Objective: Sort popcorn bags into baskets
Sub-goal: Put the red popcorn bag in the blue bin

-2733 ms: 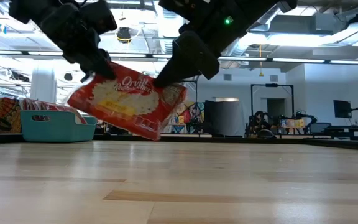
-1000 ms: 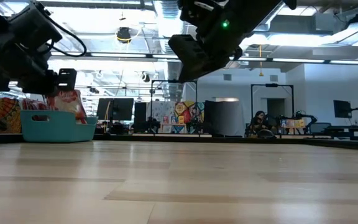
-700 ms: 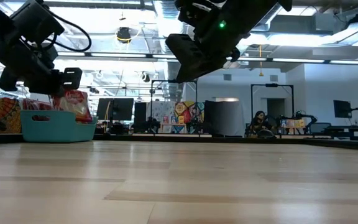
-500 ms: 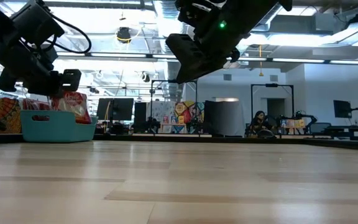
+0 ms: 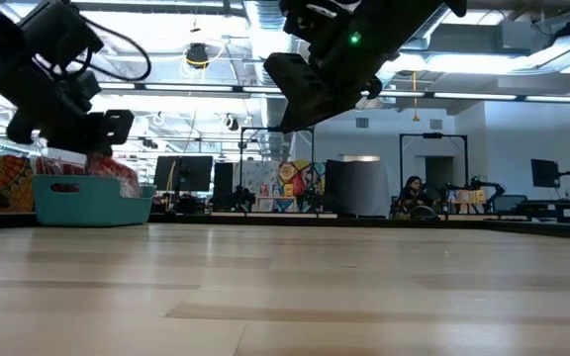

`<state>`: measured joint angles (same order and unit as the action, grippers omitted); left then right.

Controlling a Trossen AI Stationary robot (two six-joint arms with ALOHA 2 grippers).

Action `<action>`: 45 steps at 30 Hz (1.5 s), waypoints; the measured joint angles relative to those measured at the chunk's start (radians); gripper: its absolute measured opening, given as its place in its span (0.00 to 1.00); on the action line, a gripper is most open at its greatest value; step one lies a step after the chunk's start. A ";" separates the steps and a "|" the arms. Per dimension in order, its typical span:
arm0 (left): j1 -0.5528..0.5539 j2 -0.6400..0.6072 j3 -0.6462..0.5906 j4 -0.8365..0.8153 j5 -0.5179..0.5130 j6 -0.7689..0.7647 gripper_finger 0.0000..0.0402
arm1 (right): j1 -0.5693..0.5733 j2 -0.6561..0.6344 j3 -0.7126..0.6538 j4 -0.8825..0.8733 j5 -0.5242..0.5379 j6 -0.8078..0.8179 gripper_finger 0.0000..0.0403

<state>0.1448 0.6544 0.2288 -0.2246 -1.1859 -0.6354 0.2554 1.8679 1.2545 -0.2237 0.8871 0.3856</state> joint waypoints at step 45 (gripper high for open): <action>-0.846 0.601 0.327 -0.188 1.286 -0.137 0.38 | -0.003 0.095 0.001 0.263 -0.522 0.103 0.36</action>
<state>-0.7015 1.2553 0.5560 -0.4130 0.0996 -0.7725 0.2527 1.9633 1.2556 0.0394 0.3654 0.4889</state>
